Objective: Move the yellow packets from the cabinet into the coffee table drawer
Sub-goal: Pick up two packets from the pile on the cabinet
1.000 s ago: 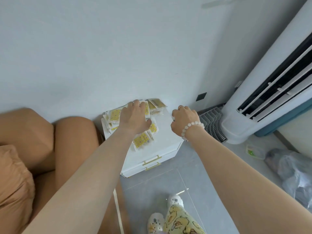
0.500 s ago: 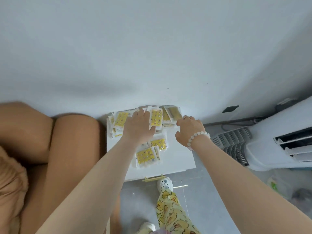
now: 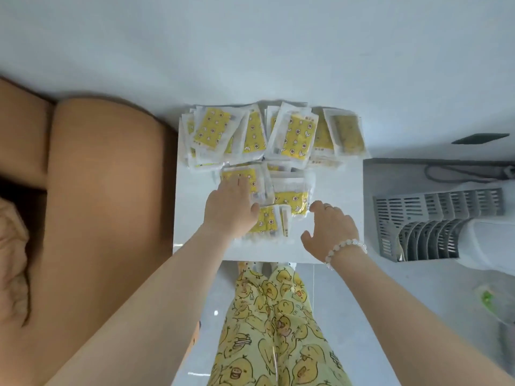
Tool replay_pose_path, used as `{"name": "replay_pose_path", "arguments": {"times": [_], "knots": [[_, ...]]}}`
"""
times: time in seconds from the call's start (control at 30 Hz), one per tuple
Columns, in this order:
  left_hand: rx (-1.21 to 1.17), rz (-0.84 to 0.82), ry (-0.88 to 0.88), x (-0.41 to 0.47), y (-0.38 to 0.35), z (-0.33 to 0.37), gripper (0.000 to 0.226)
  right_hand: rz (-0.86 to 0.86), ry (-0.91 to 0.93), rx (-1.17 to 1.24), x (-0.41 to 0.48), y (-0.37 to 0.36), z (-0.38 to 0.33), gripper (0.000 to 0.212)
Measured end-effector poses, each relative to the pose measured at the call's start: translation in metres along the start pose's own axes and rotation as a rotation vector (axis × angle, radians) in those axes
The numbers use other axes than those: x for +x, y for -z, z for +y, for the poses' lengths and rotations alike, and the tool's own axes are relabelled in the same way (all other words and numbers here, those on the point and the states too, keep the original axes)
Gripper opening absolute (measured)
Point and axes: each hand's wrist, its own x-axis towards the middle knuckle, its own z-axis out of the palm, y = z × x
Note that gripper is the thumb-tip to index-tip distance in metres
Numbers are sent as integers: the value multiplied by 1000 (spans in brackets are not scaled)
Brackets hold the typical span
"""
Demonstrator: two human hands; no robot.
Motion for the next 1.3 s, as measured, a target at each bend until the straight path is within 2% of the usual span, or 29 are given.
{"name": "replay_pose_path", "arguments": {"times": [0.13,0.23,0.4,0.6,0.8,0.97,1.07,1.17,1.3], "knots": [[-137,-45,-82,23,-55,-13,37,-40,-27,85,33,-46,-6,45],[-182,-60,-142,26,-93,-26,43,-51,-53,204,44,-76,-4,47],[-151,-55,-189,30,-127,-36,61,19,-313,592,52,-99,14,42],[-66,-10,-218,34,-128,-38,58,56,-357,664,53,-107,16,25],[14,-110,-245,29,-129,-29,44,36,-368,744,45,-113,2,23],[-31,-141,-178,29,-127,-28,37,47,-353,823,45,-106,-4,20],[-169,-178,-158,25,-120,-28,41,82,-381,867,43,-101,-2,18],[-535,-196,-38,25,-107,-25,43,156,-494,923,46,-92,2,16],[-940,-137,132,36,-85,-14,29,200,-570,1083,51,-77,0,8]]}}
